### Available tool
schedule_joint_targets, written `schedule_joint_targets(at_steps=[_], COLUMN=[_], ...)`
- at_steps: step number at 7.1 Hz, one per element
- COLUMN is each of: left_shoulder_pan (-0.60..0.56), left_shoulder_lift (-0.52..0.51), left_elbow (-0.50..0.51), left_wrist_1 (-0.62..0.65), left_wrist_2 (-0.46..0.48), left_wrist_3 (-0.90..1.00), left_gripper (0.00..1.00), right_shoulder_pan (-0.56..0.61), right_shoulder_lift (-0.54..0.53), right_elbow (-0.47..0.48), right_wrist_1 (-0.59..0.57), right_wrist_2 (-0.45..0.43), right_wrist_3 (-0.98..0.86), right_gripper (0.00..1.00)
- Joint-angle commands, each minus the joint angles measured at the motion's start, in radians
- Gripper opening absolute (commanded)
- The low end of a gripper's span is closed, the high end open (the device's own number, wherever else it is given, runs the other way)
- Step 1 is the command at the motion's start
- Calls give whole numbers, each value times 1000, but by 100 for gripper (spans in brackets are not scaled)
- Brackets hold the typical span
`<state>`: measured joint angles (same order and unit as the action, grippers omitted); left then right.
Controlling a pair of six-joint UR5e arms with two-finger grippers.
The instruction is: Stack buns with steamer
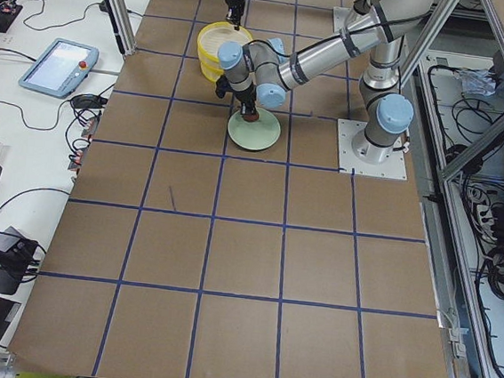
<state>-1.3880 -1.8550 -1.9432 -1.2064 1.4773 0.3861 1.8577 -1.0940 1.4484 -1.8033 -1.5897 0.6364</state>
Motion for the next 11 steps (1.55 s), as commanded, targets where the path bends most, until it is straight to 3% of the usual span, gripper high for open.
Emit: schedule_joint_targets(at_steps=[1,3,4,5,6,7,9,10,11], left_shoulder_pan=[6,4,3,-6,-32,-84,-196,-209,-209], left_shoulder_lift=[16,57,59,50,33,20,-51,-55,-55], left_elbow=[53,192,264,301,302,300,305,300,305], left_wrist_1=[-13,-216,-290,-298,-288,-245,-46,-18,-16], left_wrist_2=[9,-65,-134,-254,-434,-545,-603,-597,-553], left_wrist_3=[36,-54,-116,-266,-397,-462,-704,-714,-708], left_gripper=[0,0,0,0,0,0,5,59,75], right_shoulder_pan=[0,0,0,0,-5,-43,-171,-220,-250], right_shoulder_lift=[5,9,9,11,2,-30,-182,-238,-297], right_elbow=[4,4,4,10,7,-11,-2,-2,-3], right_wrist_1=[19,18,16,16,6,13,77,129,194], right_wrist_2=[-9,-9,-9,-9,-1,14,37,42,60], right_wrist_3=[-7,-7,-4,-9,-38,-116,-331,-418,-460], right_gripper=[9,9,20,63,96,99,99,99,99])
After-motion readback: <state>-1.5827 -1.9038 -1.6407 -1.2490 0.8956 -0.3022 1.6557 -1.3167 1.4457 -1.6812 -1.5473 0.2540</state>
